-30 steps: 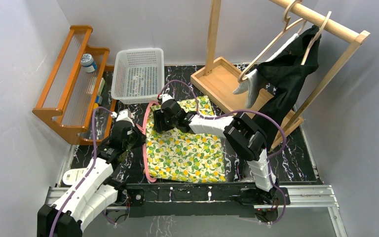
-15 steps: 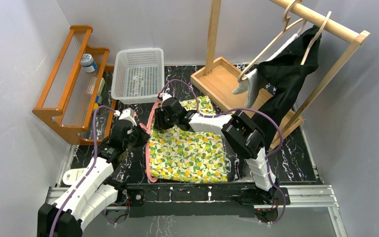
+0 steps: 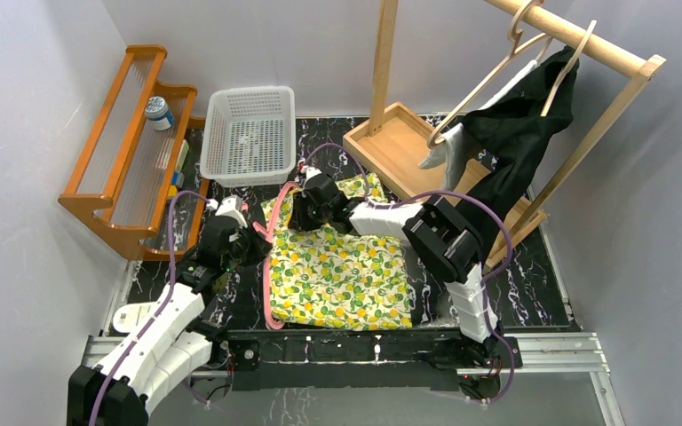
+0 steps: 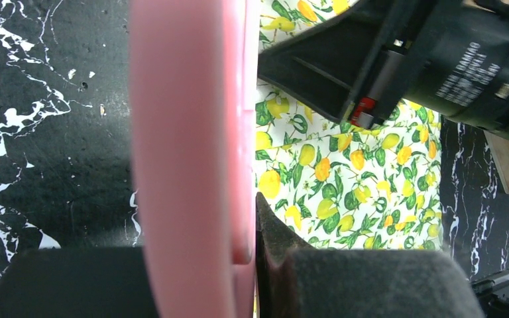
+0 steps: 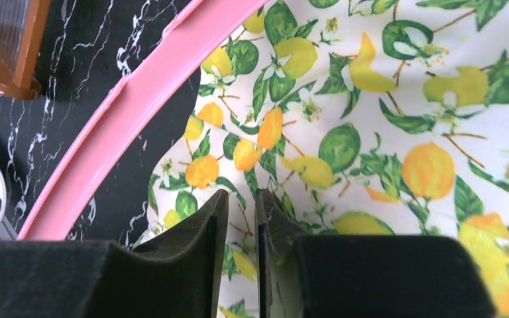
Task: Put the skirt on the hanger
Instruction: Hang the skirt on the hanger.
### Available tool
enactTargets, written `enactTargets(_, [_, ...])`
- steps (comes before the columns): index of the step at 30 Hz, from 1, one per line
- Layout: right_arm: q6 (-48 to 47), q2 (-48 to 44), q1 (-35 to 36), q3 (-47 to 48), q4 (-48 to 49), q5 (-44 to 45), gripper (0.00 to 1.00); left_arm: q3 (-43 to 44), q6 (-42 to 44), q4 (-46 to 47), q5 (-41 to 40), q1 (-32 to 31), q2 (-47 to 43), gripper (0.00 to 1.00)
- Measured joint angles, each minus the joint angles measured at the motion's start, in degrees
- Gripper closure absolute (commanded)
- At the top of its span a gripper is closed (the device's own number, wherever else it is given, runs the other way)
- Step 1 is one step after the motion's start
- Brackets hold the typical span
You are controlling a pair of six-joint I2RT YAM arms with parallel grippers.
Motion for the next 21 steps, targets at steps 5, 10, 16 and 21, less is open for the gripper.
enactTargets(5, [-0.2,-6.5,-0.7,-4.0,-1.4,1.5,0.47,0.0,-0.2,-0.5,-1.3,0.0,0.7,1.00])
enactTargets(10, [-3.4,-18.2,-0.6,-8.7,-3.1,2.4,0.43,0.1,-0.9,-0.2,-2.1,0.0,2.1,1.00])
enactTargets(16, [-11.1,-30.1,4.5,-22.1,-1.4,0.3,0.43,0.3,-2.0,1.6,-2.0,0.0,4.1,1.00])
enactTargets(21, [-19.5,-34.8,12.4,-35.8,0.2,-3.2,0.42,0.4,-2.0,2.3,-2.3,0.0,5.3,1.00])
